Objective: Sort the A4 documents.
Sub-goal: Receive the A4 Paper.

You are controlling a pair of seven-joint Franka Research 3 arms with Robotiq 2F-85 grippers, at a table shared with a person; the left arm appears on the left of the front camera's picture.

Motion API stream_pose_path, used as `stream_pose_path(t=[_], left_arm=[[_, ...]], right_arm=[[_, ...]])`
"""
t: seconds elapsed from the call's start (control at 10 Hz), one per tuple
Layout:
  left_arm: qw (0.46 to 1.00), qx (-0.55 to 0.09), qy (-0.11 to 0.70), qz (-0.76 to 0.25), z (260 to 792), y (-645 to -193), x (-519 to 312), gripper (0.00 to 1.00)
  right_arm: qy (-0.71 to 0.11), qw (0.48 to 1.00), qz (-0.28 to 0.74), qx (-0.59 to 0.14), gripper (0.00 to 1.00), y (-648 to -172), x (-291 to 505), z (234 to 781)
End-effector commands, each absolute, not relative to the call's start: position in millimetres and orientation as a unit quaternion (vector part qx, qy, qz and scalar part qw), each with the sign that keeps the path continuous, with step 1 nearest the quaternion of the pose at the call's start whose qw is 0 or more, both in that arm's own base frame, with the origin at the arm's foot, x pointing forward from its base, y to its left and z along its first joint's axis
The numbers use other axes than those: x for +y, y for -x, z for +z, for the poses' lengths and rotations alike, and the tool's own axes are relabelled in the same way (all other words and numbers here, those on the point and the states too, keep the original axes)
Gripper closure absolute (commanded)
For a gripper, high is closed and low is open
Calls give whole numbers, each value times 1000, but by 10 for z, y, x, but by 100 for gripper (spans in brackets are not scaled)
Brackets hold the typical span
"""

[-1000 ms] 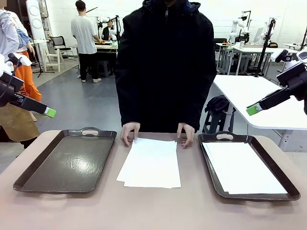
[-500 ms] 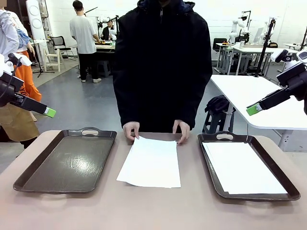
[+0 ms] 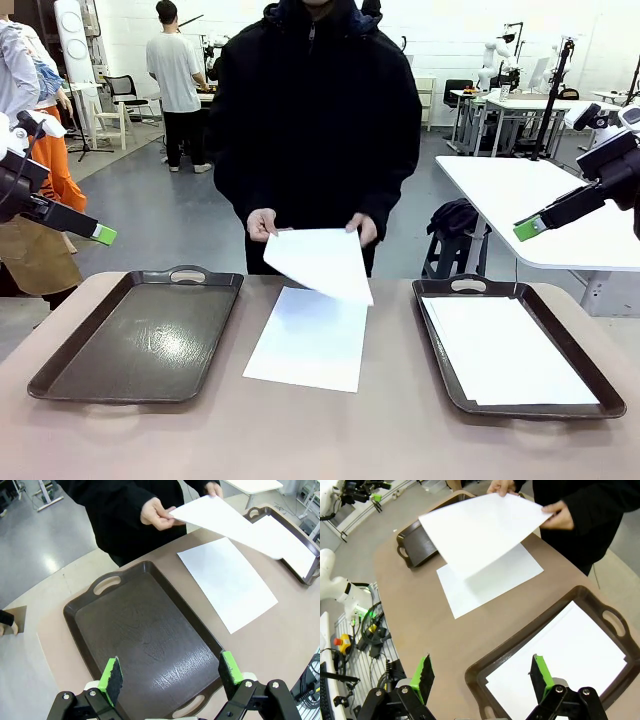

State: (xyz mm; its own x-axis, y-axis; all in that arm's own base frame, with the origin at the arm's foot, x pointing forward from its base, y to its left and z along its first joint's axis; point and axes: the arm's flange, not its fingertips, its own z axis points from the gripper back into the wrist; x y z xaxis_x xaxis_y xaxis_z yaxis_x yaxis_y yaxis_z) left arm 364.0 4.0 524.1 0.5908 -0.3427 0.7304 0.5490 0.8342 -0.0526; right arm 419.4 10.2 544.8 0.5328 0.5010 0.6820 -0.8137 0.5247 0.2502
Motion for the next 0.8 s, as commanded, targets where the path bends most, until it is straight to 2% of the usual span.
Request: stream_pose_path(t=[0.0, 0.7], left_arm=[[880, -378, 142, -251, 5219, -3655, 50, 0], [880, -378, 142, -251, 5219, -3655, 50, 0]], right_arm=[[-284, 826, 400, -278, 0, -4189, 98, 5444], [-284, 826, 400, -278, 0, -4189, 98, 5444]])
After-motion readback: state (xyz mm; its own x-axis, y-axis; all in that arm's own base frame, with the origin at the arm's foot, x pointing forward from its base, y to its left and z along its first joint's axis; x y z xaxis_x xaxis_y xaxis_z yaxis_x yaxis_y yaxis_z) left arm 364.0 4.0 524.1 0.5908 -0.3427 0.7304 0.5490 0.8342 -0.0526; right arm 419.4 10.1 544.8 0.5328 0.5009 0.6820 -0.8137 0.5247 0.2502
